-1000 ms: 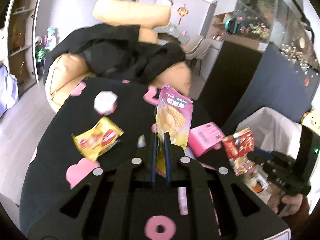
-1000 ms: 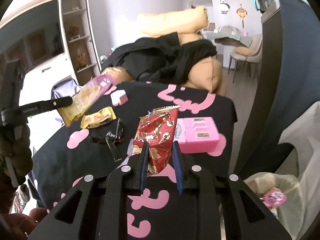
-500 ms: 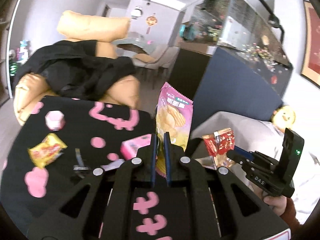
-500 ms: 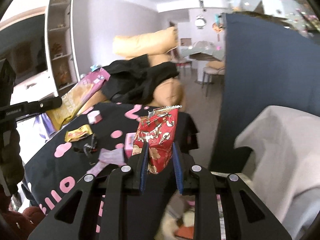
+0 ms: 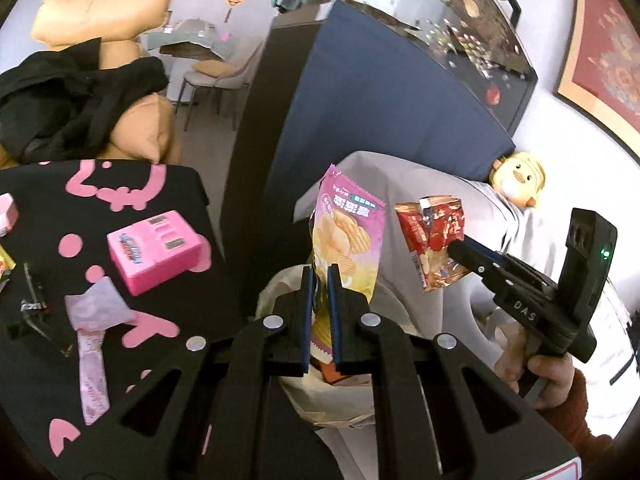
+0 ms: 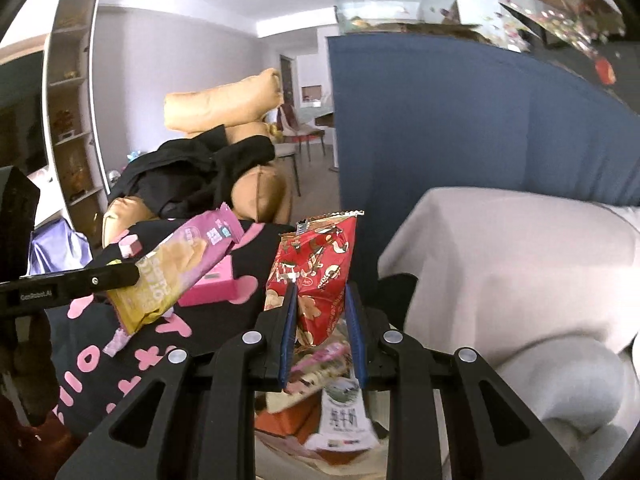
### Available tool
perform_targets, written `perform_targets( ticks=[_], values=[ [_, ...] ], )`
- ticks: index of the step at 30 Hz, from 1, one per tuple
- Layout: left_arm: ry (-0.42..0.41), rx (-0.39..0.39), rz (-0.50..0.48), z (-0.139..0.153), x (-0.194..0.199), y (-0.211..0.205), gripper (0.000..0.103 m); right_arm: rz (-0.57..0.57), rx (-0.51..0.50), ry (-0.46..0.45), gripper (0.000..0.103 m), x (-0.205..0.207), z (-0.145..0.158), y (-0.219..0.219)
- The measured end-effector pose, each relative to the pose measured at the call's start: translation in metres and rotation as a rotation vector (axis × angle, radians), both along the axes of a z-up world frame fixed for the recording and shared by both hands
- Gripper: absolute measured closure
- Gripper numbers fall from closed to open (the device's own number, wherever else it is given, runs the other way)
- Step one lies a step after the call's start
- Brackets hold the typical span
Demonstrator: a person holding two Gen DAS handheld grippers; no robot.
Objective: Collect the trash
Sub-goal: 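Release the cookie packet into the trash bag with the left gripper while the right carries the red wrapper, then lower the red wrapper into the trash bag and open the right gripper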
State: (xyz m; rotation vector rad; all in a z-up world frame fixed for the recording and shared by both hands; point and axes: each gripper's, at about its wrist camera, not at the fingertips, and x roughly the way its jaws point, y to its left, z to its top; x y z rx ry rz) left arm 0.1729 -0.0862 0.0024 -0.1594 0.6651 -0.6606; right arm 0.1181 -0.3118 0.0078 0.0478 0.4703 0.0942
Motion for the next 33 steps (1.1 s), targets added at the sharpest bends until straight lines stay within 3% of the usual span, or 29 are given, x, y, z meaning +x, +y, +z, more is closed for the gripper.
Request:
perform_targets(
  ticks=[11, 18, 24, 26, 28, 33],
  values=[
    [0.074, 0.022, -0.053, -0.024, 0.010, -0.023, 0.096, -0.033, 0.050, 0.068, 0.080, 0.004, -0.038, -0.022],
    [0.193, 0.063, -0.127, -0.074, 0.025, -0.059, 0.096, -0.126, 0.041, 0.060, 0.080, -0.002, -0.037, -0.045],
    [0.218, 0.096, -0.177, -0.107, 0.036, -0.091, 0.096, -0.127, 0.043, 0.075, 0.080, -0.003, -0.042, -0.047],
    [0.228, 0.107, -0.163, -0.114, 0.041, -0.095, 0.091, -0.118, 0.045, 0.088, 0.080, 0.001, -0.044, -0.044],
    [0.230, 0.102, -0.131, -0.115, 0.044, -0.087, 0.076, -0.106, 0.039, 0.099, 0.080, 0.005, -0.047, -0.038],
    [0.191, 0.078, -0.042, -0.091, 0.047, -0.045, 0.066, -0.077, 0.049, 0.134, 0.080, 0.014, -0.062, -0.027]
  ],
)
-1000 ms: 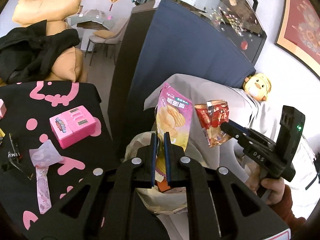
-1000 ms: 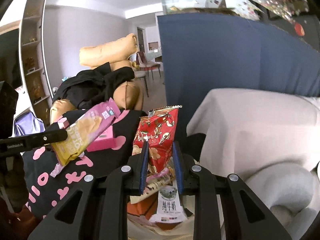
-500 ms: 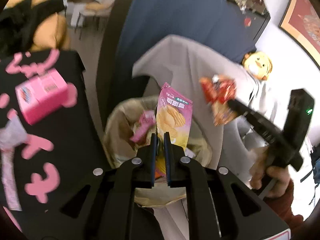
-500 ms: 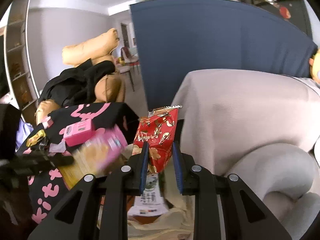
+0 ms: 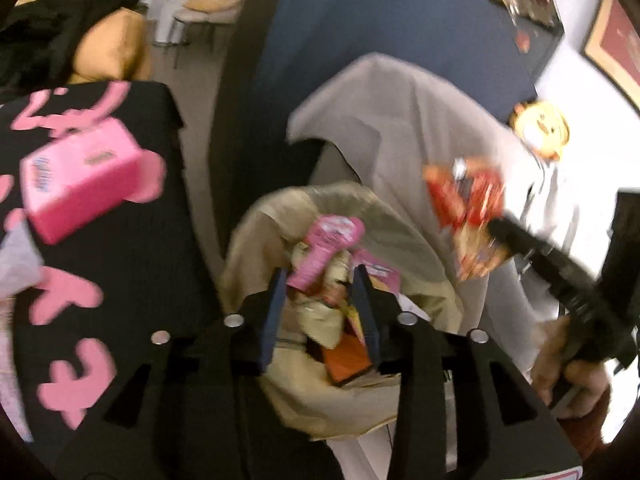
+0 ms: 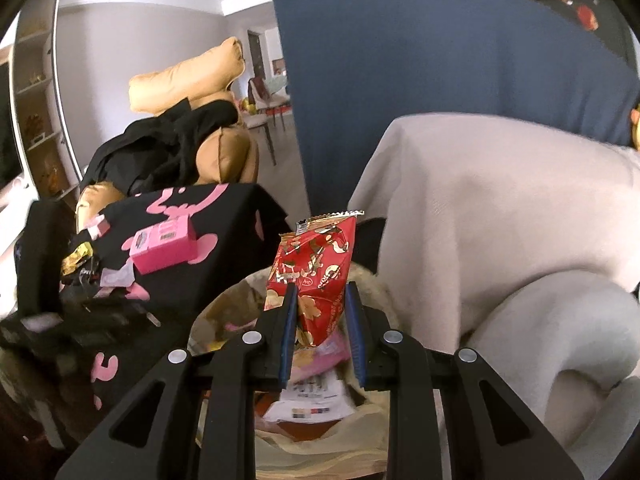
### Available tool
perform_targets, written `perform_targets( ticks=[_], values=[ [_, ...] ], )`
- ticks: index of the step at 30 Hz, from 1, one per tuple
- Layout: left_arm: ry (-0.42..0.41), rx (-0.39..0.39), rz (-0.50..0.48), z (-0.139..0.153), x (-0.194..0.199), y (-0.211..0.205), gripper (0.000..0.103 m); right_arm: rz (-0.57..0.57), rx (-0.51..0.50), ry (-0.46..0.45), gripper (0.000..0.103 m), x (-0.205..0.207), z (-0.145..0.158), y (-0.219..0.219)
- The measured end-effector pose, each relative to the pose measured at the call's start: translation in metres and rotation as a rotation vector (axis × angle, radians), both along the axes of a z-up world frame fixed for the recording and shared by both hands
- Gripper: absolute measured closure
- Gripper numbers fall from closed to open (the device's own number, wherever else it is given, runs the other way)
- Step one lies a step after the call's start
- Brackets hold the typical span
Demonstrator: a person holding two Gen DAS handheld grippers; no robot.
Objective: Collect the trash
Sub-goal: 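Lower the red wrapper into the trash bag and open the right gripper, then move both grippers back over the table toward the remaining wrappers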
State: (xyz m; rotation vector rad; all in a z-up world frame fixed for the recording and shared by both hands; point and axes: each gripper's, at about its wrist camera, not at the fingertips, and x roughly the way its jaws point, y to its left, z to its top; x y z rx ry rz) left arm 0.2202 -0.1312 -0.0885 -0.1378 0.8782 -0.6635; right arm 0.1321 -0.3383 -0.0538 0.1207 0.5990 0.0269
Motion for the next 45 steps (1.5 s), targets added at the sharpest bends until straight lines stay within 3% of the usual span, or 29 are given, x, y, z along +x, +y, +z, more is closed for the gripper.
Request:
perform_targets(
  ticks=[6, 10, 13, 15, 25, 33, 39, 45],
  values=[
    [-0.076, -0.003, 0.085, 0.033, -0.014, 0.052, 0.058, 0.032, 0.041, 0.077, 0.080, 0.016, -0.030, 0.014],
    [-0.102, 0.006, 0.107, 0.037, -0.026, 0.075, 0.052, 0.045, 0.051, 0.142, 0.079, 0.024, -0.052, 0.021],
    [-0.085, 0.008, 0.126, 0.031, -0.030, 0.092, 0.050, 0.033, 0.054, 0.170, 0.068, 0.026, -0.060, 0.023],
    [-0.066, 0.004, 0.149, 0.027, -0.029, 0.106, 0.049, 0.022, 0.045, 0.171, 0.058, 0.026, -0.060, 0.024],
    [-0.104, 0.033, 0.368, 0.026, -0.035, 0.190, 0.048, 0.032, 0.015, 0.099, 0.058, 0.015, -0.029, 0.044],
    [-0.090, 0.052, 0.611, 0.016, -0.049, 0.295, 0.044, 0.232, 0.035, 0.059, 0.058, 0.019, -0.014, 0.124],
    [-0.063, 0.006, 0.702, 0.001, -0.070, 0.351, 0.043, 0.390, 0.071, 0.154, 0.058, 0.046, -0.034, 0.203],
    [-0.048, -0.019, 0.729, -0.012, -0.084, 0.376, 0.043, 0.493, 0.101, 0.258, 0.058, 0.071, -0.056, 0.274]
  ],
)
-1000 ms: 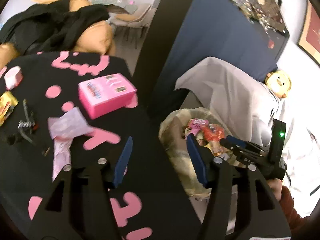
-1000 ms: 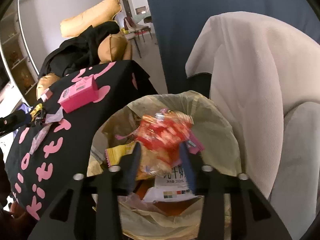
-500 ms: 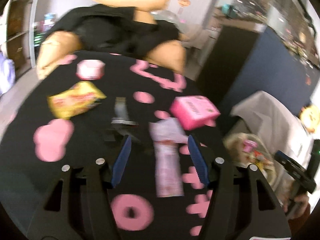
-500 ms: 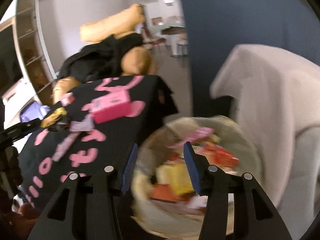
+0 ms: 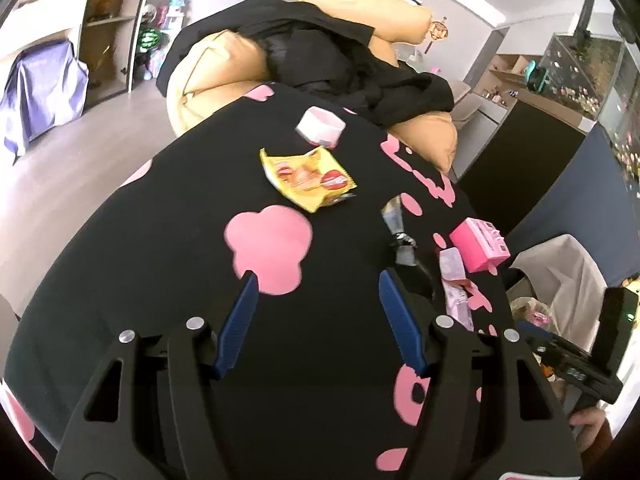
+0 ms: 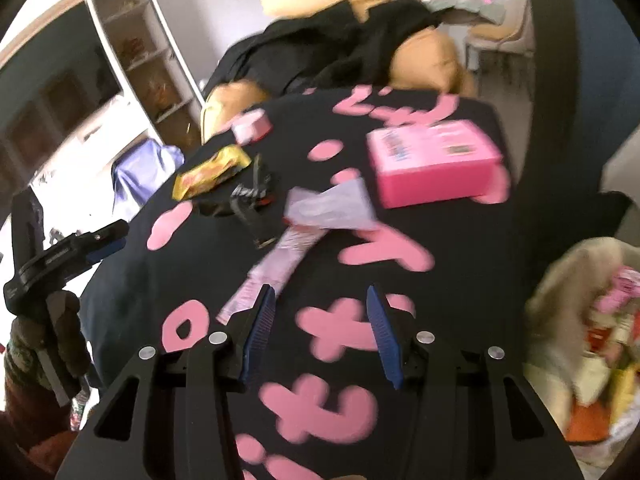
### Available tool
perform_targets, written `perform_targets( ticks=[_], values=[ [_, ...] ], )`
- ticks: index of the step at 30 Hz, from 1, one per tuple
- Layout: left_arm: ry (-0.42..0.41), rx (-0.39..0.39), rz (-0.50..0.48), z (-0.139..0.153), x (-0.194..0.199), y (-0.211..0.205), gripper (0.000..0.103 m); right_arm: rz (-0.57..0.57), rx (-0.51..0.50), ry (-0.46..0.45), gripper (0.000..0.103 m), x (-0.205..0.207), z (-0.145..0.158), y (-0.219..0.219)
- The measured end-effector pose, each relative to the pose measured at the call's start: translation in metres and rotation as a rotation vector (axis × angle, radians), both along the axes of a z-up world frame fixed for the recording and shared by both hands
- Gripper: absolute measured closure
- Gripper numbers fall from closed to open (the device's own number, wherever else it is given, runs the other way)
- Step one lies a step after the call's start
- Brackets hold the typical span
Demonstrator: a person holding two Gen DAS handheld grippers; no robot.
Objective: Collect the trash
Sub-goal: 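Move both grippers back over the table toward the remaining wrappers, then grasp the yellow Nabati packet with the left gripper while the right grasps the pink-white candy wrapper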
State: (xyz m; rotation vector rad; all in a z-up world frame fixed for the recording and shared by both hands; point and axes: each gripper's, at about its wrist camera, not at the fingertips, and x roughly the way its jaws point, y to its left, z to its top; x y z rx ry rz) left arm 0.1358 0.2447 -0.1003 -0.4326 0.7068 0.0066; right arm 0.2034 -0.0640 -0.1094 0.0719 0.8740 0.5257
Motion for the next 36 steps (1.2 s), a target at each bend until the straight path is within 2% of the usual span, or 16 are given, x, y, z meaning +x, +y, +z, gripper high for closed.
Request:
perform_targets(
  ticks=[4, 9, 13, 16, 23, 27, 29, 31, 33, 36],
  values=[
    [-0.006, -0.016, -0.005, -0.004, -0.005, 0.007, 0.043, 0.028, 0.004, 0.043, 0.058, 0.016, -0.013, 0.032],
    [-0.008, -0.019, -0.019, -0.009, -0.003, 0.013, 0.043, -0.001, -0.024, 0.073, 0.057, 0.039, -0.027, 0.055],
    [-0.002, -0.003, -0.021, -0.010, 0.008, 0.019, 0.043, -0.003, -0.111, 0.017, 0.058, 0.043, -0.026, 0.066],
    [-0.004, 0.024, -0.017, -0.007, 0.024, 0.023, 0.043, -0.008, -0.148, -0.004, 0.057, 0.041, -0.028, 0.060],
    [0.034, 0.055, 0.020, -0.010, 0.084, 0.043, 0.043, 0.021, -0.142, 0.015, 0.057, 0.031, -0.029, 0.038],
    [0.056, 0.110, -0.002, -0.014, 0.118, 0.046, 0.043, 0.045, -0.113, 0.024, 0.057, 0.027, -0.029, 0.030],
    [0.094, 0.117, -0.034, -0.019, 0.133, 0.044, 0.043, 0.053, -0.103, 0.024, 0.057, 0.027, -0.030, 0.028],
    [0.129, 0.136, -0.043, -0.022, 0.146, 0.041, 0.043, 0.072, -0.110, 0.020, 0.051, 0.026, -0.030, 0.031],
    [0.132, 0.156, -0.052, -0.022, 0.153, 0.037, 0.043, 0.095, -0.121, 0.012, 0.042, 0.024, -0.030, 0.036],
    [0.148, 0.191, -0.053, -0.023, 0.162, 0.030, 0.043, 0.134, -0.229, -0.037, 0.035, 0.015, -0.032, 0.053]
  ],
)
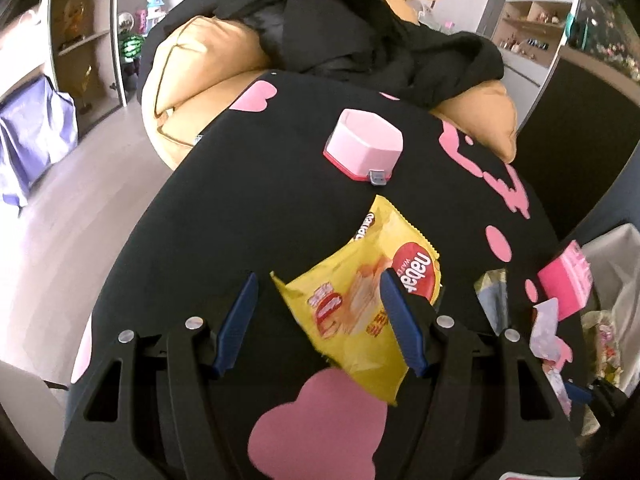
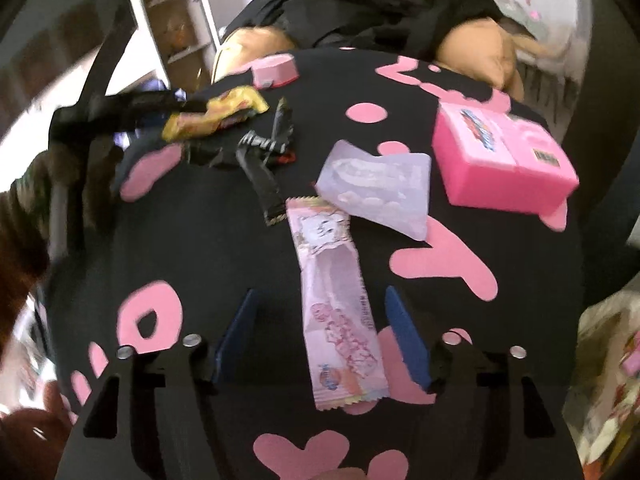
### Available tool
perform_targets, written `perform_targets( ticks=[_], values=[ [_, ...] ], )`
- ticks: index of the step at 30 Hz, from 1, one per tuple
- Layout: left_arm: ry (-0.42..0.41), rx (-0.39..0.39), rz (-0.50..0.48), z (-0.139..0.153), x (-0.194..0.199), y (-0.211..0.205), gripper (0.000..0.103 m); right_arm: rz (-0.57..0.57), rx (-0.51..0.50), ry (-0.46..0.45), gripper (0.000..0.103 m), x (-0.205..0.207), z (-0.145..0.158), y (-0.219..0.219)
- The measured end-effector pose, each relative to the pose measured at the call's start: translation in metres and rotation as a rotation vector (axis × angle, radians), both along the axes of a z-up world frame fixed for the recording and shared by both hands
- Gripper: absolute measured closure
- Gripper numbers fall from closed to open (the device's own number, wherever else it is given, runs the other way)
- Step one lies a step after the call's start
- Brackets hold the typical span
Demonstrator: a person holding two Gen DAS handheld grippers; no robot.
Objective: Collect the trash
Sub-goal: 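Grasp the yellow Nabati packet with the left gripper while the right grasps the pink-white candy wrapper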
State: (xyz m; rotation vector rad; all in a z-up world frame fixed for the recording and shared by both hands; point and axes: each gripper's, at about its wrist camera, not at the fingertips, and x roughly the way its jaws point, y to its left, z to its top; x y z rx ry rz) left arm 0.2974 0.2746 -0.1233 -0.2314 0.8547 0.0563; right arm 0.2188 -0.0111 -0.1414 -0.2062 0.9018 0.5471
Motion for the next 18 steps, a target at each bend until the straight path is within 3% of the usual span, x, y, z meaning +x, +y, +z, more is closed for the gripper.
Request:
perform_targets(
  ticks=[2, 4, 6, 13, 18],
  values=[
    [0.008, 0.026, -0.010, -0.001, 0.001, -0.005, 0.044, -0.006, -0.019, -0.023, 0.034, -0.004, 0.000, 0.003],
    [0.014, 0.053, -0.017, -0.001, 0.001, -0.008, 0.055, -0.011, 0.024, 0.003, 0.030, -0.001, -0.001, -0.002],
    [0.018, 0.076, -0.013, -0.001, -0.001, -0.010, 0.061, 0.004, 0.003, -0.005, 0.031, -0.002, -0.001, 0.000],
    [0.011, 0.036, -0.025, -0.001, -0.015, -0.010, 0.075, -0.021, -0.005, -0.015, 0.030, -0.005, -0.002, 0.002],
    [0.027, -0.021, -0.058, -0.001, -0.045, -0.016, 0.079, 0.004, -0.010, -0.015, 0.030, -0.005, -0.001, 0.001]
  ],
)
